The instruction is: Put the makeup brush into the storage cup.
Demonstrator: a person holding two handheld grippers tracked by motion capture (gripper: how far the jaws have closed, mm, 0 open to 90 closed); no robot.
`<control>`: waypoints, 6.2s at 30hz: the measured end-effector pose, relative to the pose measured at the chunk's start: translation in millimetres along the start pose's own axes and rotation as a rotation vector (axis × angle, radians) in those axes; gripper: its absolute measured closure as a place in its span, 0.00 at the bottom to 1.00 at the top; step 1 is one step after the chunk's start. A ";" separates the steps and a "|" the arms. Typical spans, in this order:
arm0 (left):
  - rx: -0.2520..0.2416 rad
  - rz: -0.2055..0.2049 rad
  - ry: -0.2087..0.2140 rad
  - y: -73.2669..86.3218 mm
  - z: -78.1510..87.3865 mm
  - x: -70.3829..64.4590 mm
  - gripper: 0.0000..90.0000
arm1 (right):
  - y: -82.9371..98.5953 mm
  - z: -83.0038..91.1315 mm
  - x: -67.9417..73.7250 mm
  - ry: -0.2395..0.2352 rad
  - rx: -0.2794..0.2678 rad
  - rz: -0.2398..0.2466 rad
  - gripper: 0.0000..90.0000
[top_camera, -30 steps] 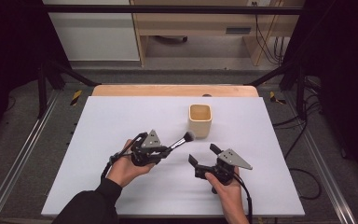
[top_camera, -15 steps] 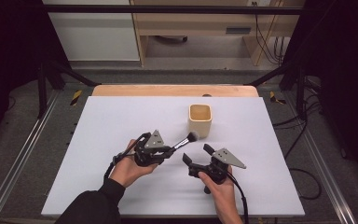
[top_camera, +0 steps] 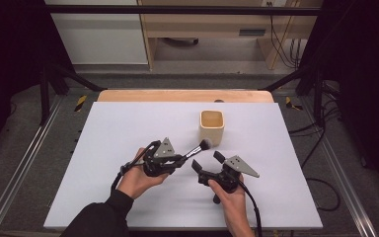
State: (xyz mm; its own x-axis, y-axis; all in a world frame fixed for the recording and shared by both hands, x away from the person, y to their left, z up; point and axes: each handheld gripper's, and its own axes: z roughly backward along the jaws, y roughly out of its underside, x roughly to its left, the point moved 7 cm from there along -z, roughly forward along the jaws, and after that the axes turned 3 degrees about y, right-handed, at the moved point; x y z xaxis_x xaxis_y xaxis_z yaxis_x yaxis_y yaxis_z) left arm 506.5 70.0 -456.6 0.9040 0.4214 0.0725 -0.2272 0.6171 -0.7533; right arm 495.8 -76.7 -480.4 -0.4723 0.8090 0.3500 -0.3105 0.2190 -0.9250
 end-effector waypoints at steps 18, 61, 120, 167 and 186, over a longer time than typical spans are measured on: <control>-0.002 -0.007 0.006 -2.5 -3.2 -3.8 0.83 | -3.4 -2.4 3.2 -0.012 -0.006 -0.014 0.04; -0.022 -0.021 0.016 -8.2 -7.7 -10.3 0.83 | -7.6 -4.9 7.2 -0.065 -0.002 -0.046 0.27; -0.084 -0.005 0.015 -18.8 -3.1 -15.0 0.83 | -17.7 -7.6 6.5 -0.109 -0.008 -0.195 0.62; -0.088 0.004 0.022 -18.0 -7.5 -18.0 0.82 | -21.7 -3.1 14.1 -0.177 0.001 -0.197 0.78; -0.121 0.025 -0.019 -16.7 -9.8 -16.2 0.53 | -30.7 -1.7 15.7 -0.165 0.004 -0.092 0.78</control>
State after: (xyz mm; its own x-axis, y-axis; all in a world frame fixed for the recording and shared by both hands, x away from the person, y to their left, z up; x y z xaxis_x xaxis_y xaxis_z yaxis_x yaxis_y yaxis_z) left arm 499.2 46.4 -451.6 0.8915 0.4485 0.0643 -0.2030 0.5222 -0.8283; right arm 499.4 -69.8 -446.8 -0.5707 0.6847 0.4533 -0.3619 0.2859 -0.8873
